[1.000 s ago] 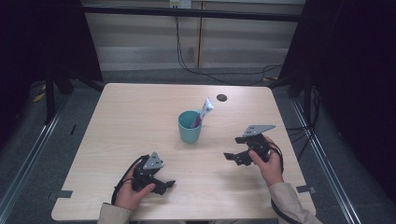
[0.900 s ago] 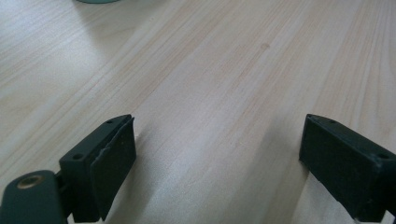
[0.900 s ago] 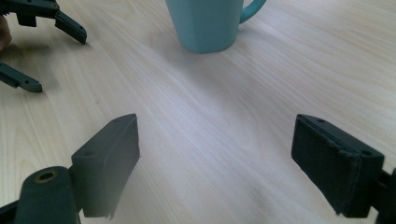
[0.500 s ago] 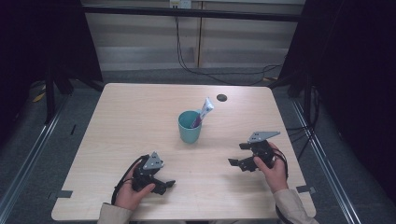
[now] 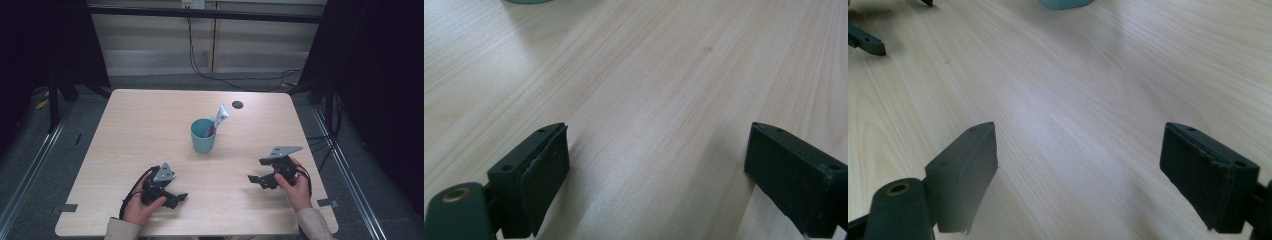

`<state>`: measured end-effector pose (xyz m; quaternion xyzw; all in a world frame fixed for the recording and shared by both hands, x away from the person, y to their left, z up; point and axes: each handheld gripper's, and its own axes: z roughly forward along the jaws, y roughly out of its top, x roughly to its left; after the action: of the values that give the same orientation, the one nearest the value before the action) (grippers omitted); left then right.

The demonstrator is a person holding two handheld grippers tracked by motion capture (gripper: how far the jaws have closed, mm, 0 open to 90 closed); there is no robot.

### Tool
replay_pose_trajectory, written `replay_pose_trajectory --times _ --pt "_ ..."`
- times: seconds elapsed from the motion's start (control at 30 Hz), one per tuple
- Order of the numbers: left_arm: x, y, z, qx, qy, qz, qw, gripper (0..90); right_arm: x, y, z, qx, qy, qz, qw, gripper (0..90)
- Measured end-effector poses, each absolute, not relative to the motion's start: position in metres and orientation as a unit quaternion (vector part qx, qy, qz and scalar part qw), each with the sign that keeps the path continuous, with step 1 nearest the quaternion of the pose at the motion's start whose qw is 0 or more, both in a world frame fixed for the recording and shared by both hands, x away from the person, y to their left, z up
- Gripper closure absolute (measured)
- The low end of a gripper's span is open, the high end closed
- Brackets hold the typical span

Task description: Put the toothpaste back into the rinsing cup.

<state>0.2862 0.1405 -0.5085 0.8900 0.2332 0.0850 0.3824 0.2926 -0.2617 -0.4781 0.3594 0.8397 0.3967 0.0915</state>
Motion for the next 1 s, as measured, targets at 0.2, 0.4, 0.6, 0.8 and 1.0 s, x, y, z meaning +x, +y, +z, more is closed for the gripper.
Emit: replay_pose_trajectory --times 0.2,0.4,0.6,0.8,1.0 --pt "0.286 0.141 -0.508 0.890 0.233 0.085 0.383 10.5 0.289 -0.264 -0.480 0.358 0.842 0.393 0.091 14.7" --pt "0.286 0.140 -0.509 0.890 0.233 0.085 0.383 10.5 0.284 -0.270 -0.485 0.361 0.844 0.386 0.094 14.8" --pt "0.286 0.140 -0.509 0.890 0.234 0.085 0.383 10.5 0.281 -0.272 -0.488 0.359 0.847 0.379 0.098 14.7" --pt "0.286 0.140 -0.509 0.890 0.234 0.085 0.383 10.5 0.277 -0.274 -0.492 0.363 0.848 0.376 0.096 14.8" --pt "0.286 0.140 -0.509 0.890 0.234 0.084 0.383 10.5 0.274 -0.277 -0.496 0.364 0.851 0.366 0.098 14.8"
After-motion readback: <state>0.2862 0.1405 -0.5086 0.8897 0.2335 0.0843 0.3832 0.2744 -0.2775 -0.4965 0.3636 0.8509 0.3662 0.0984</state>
